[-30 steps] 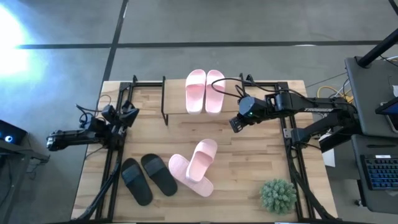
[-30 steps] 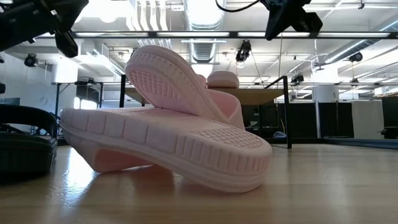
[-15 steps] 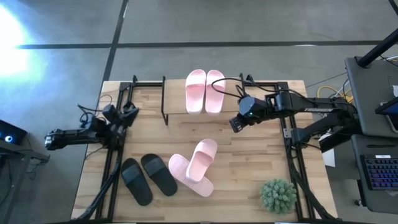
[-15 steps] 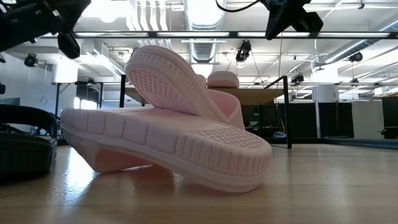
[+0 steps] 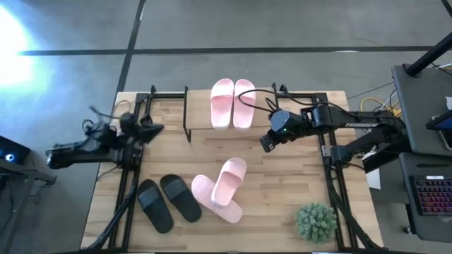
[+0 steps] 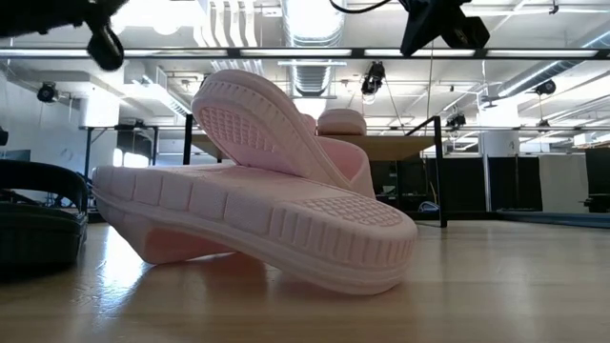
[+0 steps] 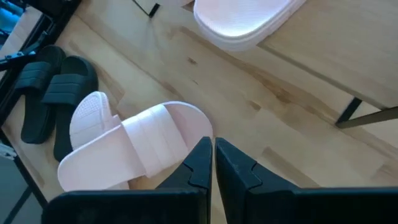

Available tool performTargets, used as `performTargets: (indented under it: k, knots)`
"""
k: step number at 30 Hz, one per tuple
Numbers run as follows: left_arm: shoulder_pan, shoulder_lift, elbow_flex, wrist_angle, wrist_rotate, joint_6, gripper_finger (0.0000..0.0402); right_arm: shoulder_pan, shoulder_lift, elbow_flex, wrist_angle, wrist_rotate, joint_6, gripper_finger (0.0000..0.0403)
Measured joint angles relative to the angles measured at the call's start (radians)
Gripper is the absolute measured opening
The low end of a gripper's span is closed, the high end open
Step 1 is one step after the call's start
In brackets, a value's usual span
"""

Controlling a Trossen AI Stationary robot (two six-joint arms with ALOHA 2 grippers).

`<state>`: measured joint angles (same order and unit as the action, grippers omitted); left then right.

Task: Pick and place slides into the shelf
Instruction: Put the pink slide under the shelf

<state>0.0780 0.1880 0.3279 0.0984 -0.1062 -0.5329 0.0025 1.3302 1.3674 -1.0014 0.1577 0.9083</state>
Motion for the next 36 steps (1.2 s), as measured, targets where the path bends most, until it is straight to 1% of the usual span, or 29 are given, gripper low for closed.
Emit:
performTargets:
  k: [2,4,8,13,16,19,23,25,29,31,36]
  knots:
    - [0.0,0.075,0.133,-0.273,-0.042,0.036,0.0,0.0,0.0,0.0,0.001,0.0,0.0,0.0013]
    - [0.0,0.15,0.256,-0.465,-0.053,0.104,0.0,0.007,0.0,0.0,0.001,-0.004,0.004,0.0013]
    - [0.0,0.302,0.474,-0.735,-0.072,0.233,0.0,0.031,0.0,0.0,0.003,-0.004,0.024,0.0013]
    - [-0.01,0.467,0.68,-0.977,-0.087,0.329,0.0,0.083,0.005,0.0,0.01,0.0,0.03,0.0013]
    - [-0.048,0.566,0.758,-1.072,-0.102,0.352,0.0,0.107,0.015,0.0,0.011,0.0,0.054,0.0013]
    - [-0.12,0.639,0.809,-1.131,-0.167,0.357,0.0,0.122,0.029,0.0,0.012,0.001,0.077,0.0013]
    - [-0.256,0.704,0.881,-1.117,-0.242,0.35,0.0,0.131,0.049,0.0,0.017,0.0,0.106,0.0013]
    - [-0.33,0.739,0.94,-1.112,-0.292,0.358,0.0,0.131,0.064,0.0,0.033,-0.001,0.105,0.0013]
    - [-0.473,0.797,1.034,-1.165,-0.399,0.353,0.0,0.145,0.088,0.0,0.128,-0.008,0.027,0.0013]
    - [-0.527,0.82,1.062,-1.21,-0.446,0.31,0.0,0.161,0.095,0.0,0.195,-0.017,-0.023,0.0013]
    - [-0.626,0.842,1.08,-1.375,-0.506,0.112,0.0,0.222,0.113,0.0,0.288,-0.025,-0.072,0.0013]
